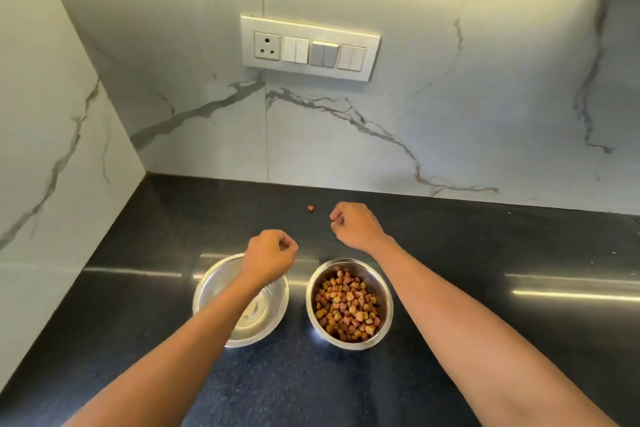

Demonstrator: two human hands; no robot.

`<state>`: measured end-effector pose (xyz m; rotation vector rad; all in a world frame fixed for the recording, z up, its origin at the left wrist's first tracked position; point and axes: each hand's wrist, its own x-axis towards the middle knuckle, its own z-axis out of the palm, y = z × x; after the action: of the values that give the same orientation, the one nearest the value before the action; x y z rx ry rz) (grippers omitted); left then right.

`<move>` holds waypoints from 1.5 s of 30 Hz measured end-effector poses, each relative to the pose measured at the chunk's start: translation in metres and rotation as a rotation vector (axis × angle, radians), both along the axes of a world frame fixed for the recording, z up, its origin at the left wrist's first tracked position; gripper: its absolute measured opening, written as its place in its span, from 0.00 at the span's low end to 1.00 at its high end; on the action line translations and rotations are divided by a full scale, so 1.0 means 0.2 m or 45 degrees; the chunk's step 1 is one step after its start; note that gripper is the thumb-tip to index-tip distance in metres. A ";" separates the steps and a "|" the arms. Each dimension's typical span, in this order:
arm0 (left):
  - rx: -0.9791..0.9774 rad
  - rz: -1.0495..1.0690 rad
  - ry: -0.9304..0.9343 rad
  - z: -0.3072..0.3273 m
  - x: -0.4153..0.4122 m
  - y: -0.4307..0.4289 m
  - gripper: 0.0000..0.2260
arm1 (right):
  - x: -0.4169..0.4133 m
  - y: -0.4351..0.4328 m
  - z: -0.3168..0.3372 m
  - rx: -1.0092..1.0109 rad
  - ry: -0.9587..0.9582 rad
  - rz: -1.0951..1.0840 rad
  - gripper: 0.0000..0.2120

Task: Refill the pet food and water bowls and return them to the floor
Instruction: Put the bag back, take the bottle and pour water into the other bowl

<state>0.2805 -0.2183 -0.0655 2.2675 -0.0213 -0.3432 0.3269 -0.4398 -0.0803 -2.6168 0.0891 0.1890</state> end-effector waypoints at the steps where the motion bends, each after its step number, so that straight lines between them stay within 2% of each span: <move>1: 0.040 -0.020 0.022 -0.03 -0.01 -0.02 0.08 | 0.07 0.01 -0.03 -0.037 0.019 0.048 0.10; 5: 0.121 0.023 0.064 -0.08 -0.02 -0.08 0.06 | 0.35 0.03 -0.15 -0.165 0.025 0.279 0.18; 11: 0.104 0.126 0.036 -0.11 -0.02 -0.12 0.06 | 0.56 0.09 -0.30 -0.333 0.105 0.489 0.24; 13: 0.098 0.143 0.035 -0.12 -0.02 -0.14 0.05 | 0.56 0.09 -0.35 -0.427 0.101 0.532 0.21; 16: 0.105 0.163 0.007 -0.13 -0.04 -0.18 0.05 | 0.50 0.07 -0.39 -0.467 -0.003 0.536 0.12; 19: 0.143 0.159 -0.033 -0.14 -0.05 -0.21 0.06 | 0.42 0.00 -0.41 -0.372 -0.022 0.502 0.10; 22: 0.216 0.143 -0.073 -0.16 -0.08 -0.23 0.06 | 0.33 -0.10 -0.37 -0.092 -0.022 0.306 0.05; 24: 0.280 0.125 -0.076 -0.16 -0.10 -0.25 0.06 | 0.25 -0.16 -0.30 0.094 -0.098 0.165 0.06; 29: 0.479 0.077 -0.128 -0.20 -0.16 -0.27 0.09 | -0.10 -0.22 -0.11 0.292 -0.175 0.221 0.08; 33: 0.591 0.020 -0.178 -0.22 -0.22 -0.28 0.10 | -0.30 -0.25 -0.08 0.227 -0.115 0.272 0.10; 38: 0.622 0.007 -0.150 -0.23 -0.26 -0.28 0.08 | -0.41 -0.32 -0.13 0.056 -0.198 0.114 0.12; 41: 0.645 0.006 -0.144 -0.22 -0.29 -0.28 0.08 | -0.44 -0.35 -0.17 -0.051 -0.063 0.123 0.16; 45: 0.687 0.006 -0.131 -0.21 -0.34 -0.27 0.09 | -0.45 -0.34 -0.22 -0.001 0.008 0.126 0.17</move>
<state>0.2125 -0.2727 -0.1070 2.8179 0.0269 -0.2487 0.2374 -0.5076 -0.1246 -2.6238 -0.0381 0.2315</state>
